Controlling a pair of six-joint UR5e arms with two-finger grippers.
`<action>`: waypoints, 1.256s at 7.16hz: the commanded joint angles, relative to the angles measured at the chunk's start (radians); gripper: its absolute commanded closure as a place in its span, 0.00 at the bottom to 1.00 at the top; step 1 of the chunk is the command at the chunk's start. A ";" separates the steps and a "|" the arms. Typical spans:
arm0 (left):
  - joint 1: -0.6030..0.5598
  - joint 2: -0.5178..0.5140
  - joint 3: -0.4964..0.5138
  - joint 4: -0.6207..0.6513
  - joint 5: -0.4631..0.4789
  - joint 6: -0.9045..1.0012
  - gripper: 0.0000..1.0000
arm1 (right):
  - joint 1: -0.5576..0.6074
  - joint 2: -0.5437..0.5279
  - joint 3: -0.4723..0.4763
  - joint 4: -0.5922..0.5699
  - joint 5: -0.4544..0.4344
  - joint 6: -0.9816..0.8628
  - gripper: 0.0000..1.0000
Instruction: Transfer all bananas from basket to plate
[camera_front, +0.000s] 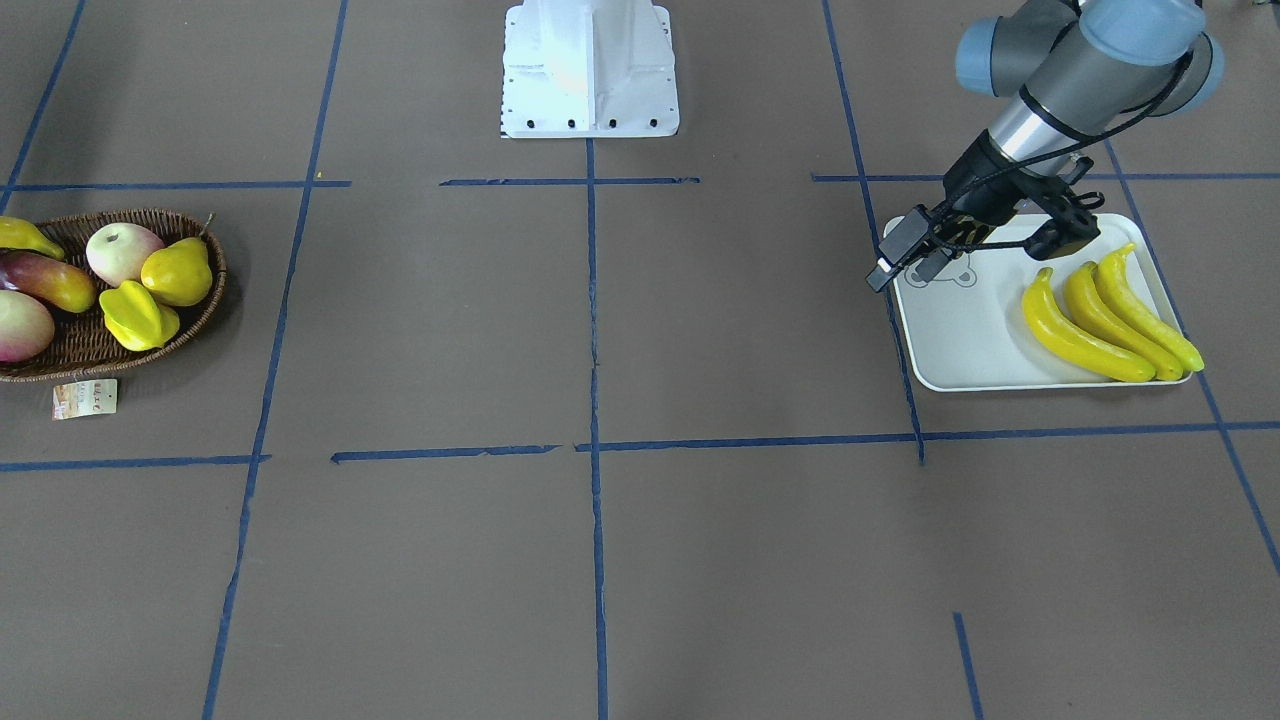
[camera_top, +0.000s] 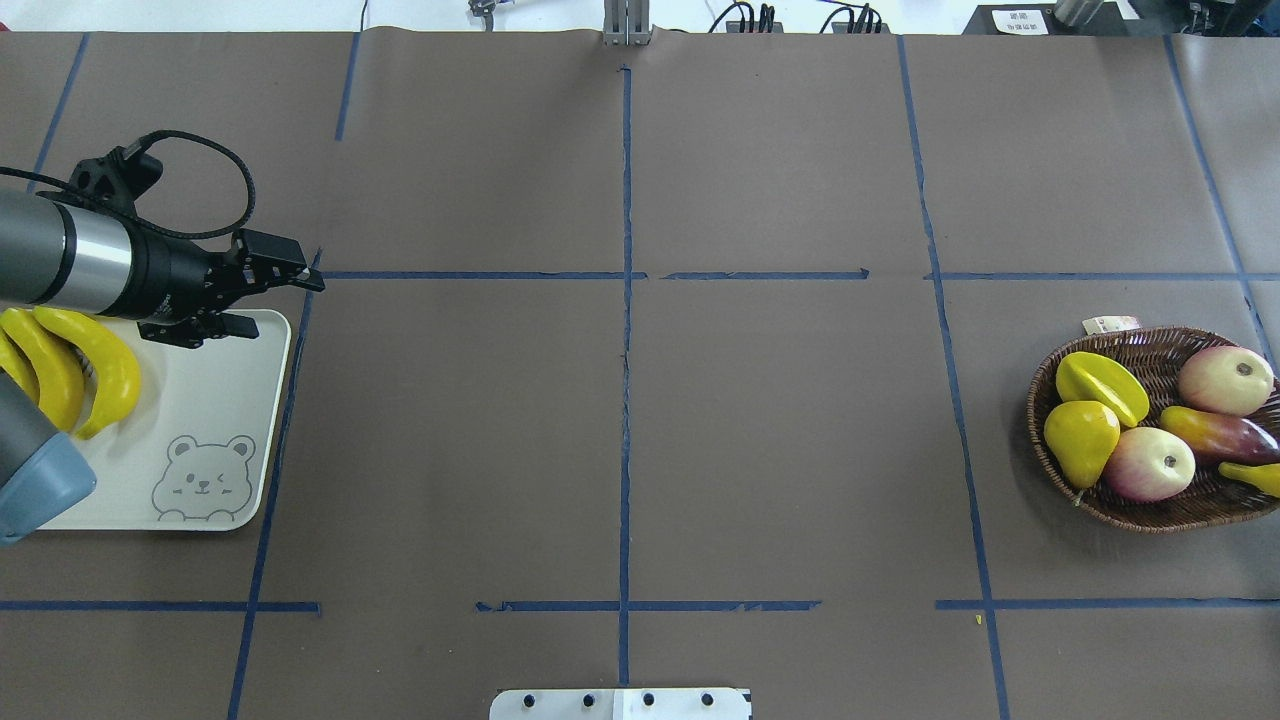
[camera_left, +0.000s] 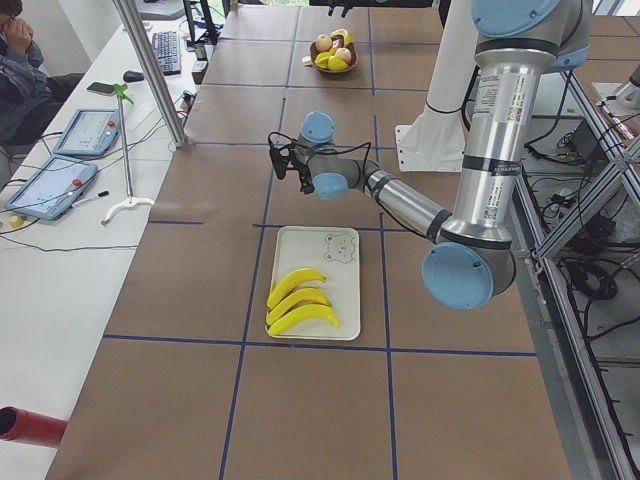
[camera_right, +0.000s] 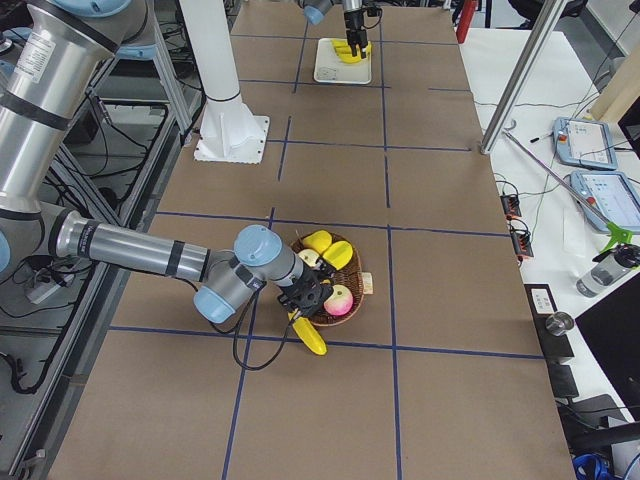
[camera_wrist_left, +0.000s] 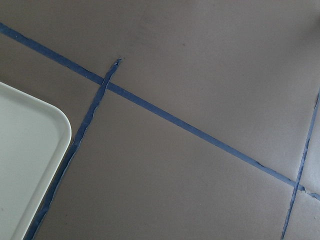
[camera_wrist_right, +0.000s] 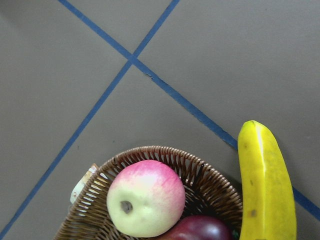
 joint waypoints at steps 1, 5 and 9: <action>0.024 0.003 -0.002 0.001 0.039 0.001 0.00 | -0.144 -0.050 -0.002 0.004 -0.122 0.056 0.03; 0.033 0.003 -0.002 0.003 0.041 0.001 0.00 | -0.363 -0.096 0.007 0.004 -0.255 0.207 0.04; 0.038 0.012 -0.002 0.003 0.041 0.001 0.00 | -0.367 -0.065 0.007 0.006 -0.272 0.217 0.14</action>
